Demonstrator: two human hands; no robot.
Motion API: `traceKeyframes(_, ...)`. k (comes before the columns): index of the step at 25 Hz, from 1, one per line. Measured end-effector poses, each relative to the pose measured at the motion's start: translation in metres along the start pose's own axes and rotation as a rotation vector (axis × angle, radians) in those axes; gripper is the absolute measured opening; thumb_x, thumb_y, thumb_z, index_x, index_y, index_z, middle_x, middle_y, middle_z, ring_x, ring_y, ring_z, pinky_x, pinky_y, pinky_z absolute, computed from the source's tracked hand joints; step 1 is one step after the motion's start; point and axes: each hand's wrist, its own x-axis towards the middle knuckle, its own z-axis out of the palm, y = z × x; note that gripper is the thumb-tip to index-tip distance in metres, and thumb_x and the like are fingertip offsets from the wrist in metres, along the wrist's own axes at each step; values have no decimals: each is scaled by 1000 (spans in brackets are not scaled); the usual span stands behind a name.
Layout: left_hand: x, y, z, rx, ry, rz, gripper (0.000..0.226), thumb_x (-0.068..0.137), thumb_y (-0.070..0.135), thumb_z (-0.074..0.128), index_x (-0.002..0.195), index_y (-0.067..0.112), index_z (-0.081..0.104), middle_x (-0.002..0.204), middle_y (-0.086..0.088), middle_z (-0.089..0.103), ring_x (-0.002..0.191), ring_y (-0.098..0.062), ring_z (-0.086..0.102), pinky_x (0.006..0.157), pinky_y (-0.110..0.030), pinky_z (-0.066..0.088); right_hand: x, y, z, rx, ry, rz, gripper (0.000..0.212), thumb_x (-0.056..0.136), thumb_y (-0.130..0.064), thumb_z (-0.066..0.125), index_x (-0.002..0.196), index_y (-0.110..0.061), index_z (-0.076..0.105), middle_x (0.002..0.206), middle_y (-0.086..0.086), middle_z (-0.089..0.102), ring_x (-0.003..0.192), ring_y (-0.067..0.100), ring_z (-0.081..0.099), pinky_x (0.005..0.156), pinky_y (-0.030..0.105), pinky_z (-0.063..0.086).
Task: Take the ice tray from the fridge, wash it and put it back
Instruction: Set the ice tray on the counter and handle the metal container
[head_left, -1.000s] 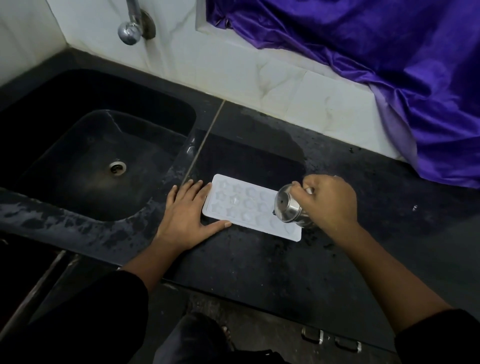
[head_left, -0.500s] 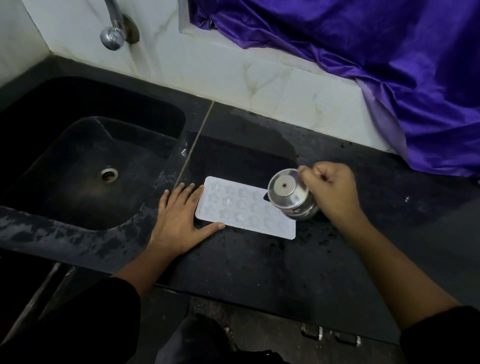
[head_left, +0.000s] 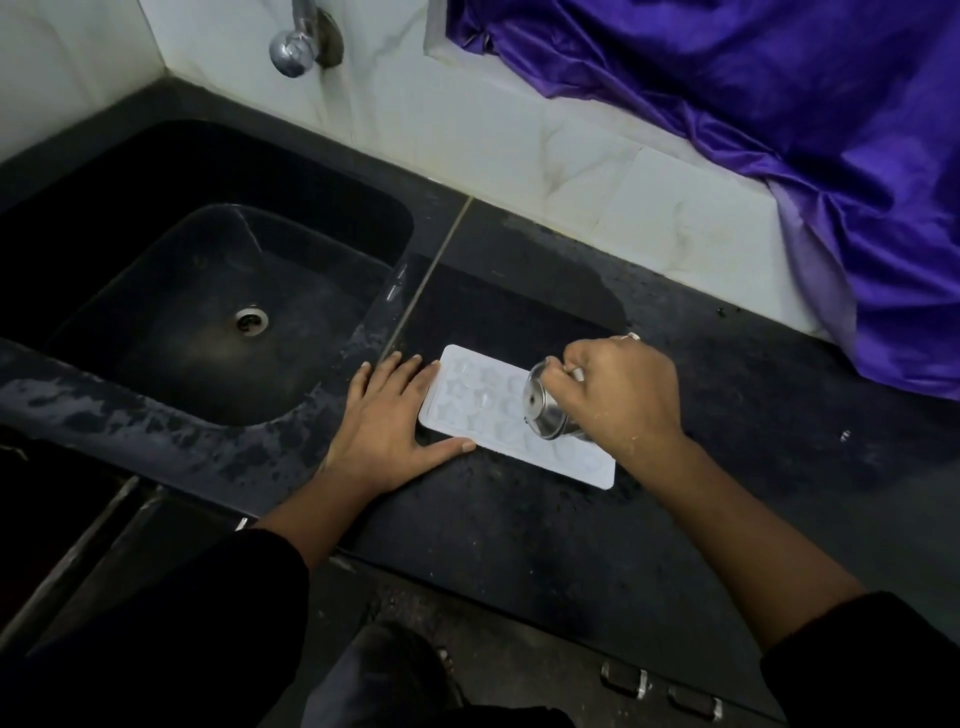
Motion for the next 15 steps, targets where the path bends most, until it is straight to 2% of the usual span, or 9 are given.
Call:
traceKeyframes(3, 0, 1, -1, 3, 5, 4, 115, 77, 101, 37, 165, 27, 32, 170, -1, 35, 162, -22, 18, 132, -52, 3, -3, 9, -5, 94, 31, 66, 51, 93, -36, 64, 52, -17, 39, 45, -3, 36, 45, 13, 37, 52, 32, 37)
traceKeyframes(6, 0, 2, -1, -3, 9, 4, 114, 77, 100, 38, 164, 27, 33, 169, -1, 37, 161, -22, 20, 132, -53, 5, -9, 31, -12, 337, 75, 212, 50, 91, -31, 70, 55, -7, 44, 49, 9, 43, 46, 21, 40, 52, 40, 42)
traceKeyframes(9, 0, 1, -1, -6, 17, 7, 113, 77, 100, 38, 163, 26, 35, 168, -2, 38, 161, -22, 22, 132, -52, 5, -16, 52, -19, 668, 142, 348, 53, 92, -22, 72, 53, -8, 38, 50, 7, 36, 49, 17, 34, 51, 36, 35)
traceKeyframes(11, 0, 1, 0, -3, 20, 10, 113, 77, 100, 38, 163, 26, 35, 168, -2, 39, 160, -23, 23, 132, -53, 6, -15, 57, -21, 841, 195, 419, 54, 94, -17, 72, 55, -3, 37, 51, 4, 34, 50, 16, 32, 50, 27, 31)
traceKeyframes(13, 0, 0, 1, 0, 19, 11, 112, 77, 99, 40, 163, 26, 35, 168, -1, 39, 160, -22, 23, 132, -53, 7, -11, 55, -22, 910, 215, 429, 54, 95, -16, 70, 58, 4, 36, 52, 7, 35, 50, 18, 32, 49, 24, 31)
traceKeyframes(15, 0, -1, 2, -5, 27, 15, 111, 78, 99, 43, 162, 27, 36, 167, -1, 40, 160, -22, 23, 132, -53, 8, -4, 46, -22, 881, 205, 353, 54, 94, -19, 71, 55, -3, 36, 51, 7, 35, 49, 17, 33, 50, 27, 32)
